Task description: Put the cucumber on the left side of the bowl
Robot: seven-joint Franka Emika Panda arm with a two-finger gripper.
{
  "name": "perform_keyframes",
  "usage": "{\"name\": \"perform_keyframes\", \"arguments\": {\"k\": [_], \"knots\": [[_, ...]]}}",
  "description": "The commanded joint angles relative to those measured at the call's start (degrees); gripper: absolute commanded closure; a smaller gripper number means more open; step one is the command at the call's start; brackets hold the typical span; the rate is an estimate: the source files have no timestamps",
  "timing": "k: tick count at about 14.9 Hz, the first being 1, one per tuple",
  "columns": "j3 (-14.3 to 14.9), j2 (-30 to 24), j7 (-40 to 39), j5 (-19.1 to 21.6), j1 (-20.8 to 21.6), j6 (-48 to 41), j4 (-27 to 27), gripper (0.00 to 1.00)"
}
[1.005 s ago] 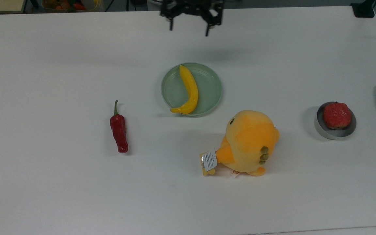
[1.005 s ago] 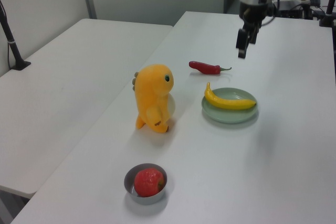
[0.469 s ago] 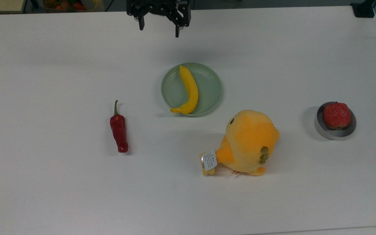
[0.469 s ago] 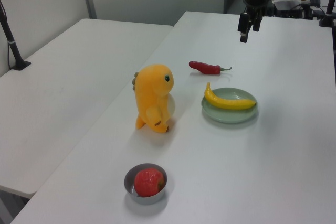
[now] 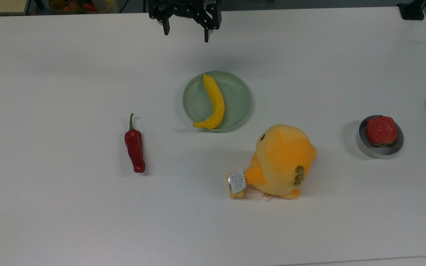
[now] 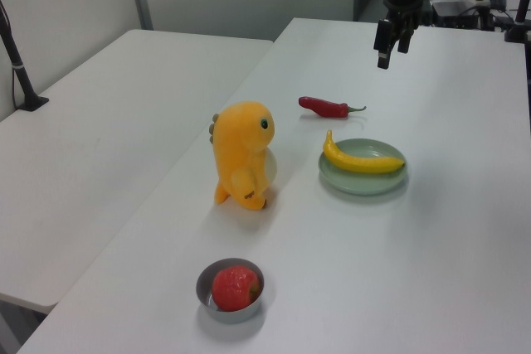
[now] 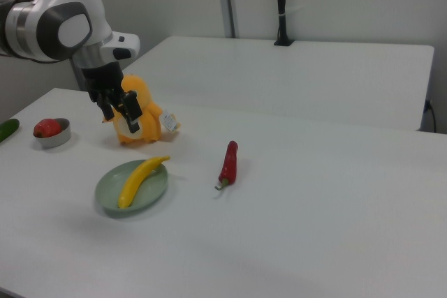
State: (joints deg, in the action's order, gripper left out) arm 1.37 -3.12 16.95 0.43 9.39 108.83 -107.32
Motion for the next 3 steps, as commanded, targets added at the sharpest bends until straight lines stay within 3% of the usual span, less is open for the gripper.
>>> {"name": "perform_keyframes", "arguments": {"k": [1,3], "knots": [[0.2,0.0,-1.4,1.3,-0.2,1.6,-0.6,0.00],[0.1,0.0,-1.4,1.3,-0.2,1.5,-0.5,0.00]]}}
